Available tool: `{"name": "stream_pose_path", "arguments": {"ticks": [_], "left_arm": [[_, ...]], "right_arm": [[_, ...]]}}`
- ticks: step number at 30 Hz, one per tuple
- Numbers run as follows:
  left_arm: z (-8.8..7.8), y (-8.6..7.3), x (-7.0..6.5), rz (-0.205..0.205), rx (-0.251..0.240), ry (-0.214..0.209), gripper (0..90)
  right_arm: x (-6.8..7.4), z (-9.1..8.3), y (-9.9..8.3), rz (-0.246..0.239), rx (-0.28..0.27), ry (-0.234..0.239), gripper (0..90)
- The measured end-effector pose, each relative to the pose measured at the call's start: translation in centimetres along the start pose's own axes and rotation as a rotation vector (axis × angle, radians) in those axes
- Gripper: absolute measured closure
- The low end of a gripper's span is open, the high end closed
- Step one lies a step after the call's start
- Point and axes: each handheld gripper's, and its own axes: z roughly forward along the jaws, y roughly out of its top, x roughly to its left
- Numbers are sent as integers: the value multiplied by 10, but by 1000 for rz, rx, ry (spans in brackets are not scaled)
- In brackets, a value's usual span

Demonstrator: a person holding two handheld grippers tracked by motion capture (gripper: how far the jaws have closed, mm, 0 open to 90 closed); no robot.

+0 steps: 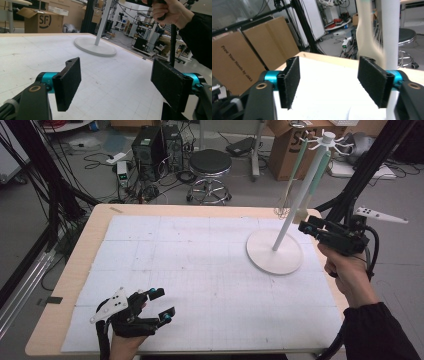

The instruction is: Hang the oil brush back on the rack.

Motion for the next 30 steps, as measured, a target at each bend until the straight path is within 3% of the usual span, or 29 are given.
{"name": "stream_pose_path", "arguments": {"ticks": [11,19,22,30], "left_arm": [[8,1,2,4,0,-11,248],[13,2,3,11,-3,-4,241],[14,2,5,13,-4,12,236],[16,0,12,7,8,44,235]], "right_arm": [[8,-7,-24,-15,20,18,311],[13,-14,-72,-21,14,24,256],[14,-14,-88,5,16,60,223],[22,-13,-113,-39,29,59,178]]}}
